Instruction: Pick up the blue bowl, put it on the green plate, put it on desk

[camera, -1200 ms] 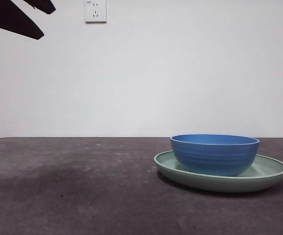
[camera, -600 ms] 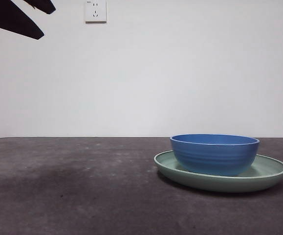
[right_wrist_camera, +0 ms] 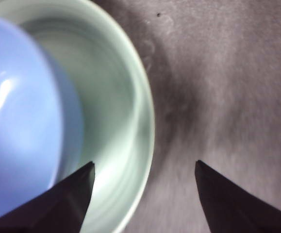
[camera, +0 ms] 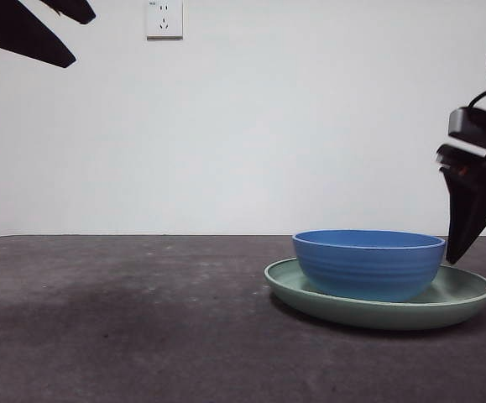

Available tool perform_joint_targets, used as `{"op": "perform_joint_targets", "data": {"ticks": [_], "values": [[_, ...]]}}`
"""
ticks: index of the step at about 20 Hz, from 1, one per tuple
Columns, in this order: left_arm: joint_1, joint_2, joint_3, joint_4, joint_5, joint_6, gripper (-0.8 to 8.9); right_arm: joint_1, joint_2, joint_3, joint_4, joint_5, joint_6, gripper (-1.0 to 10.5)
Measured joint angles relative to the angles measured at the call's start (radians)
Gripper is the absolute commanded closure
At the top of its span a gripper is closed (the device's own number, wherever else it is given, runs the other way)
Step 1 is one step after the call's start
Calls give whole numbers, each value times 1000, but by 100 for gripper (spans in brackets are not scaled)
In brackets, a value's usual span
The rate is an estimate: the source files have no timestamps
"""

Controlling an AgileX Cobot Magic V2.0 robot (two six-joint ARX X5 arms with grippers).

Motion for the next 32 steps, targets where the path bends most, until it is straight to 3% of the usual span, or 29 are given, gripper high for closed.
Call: {"op": "perform_joint_targets", "data": {"ticks": [3, 12, 19, 32], "values": [[0, 0, 0, 0, 0, 0, 627, 0, 52, 0, 42, -1, 5, 749], [0, 0, 0, 0, 0, 0, 627, 0, 96, 0, 98, -9, 5, 925], [0, 0, 0, 0, 0, 0, 627, 0, 96, 0, 111, -21, 28, 932], [0, 0, 0, 0, 0, 8, 627, -1, 10, 0, 141, -177, 111, 932]]}}
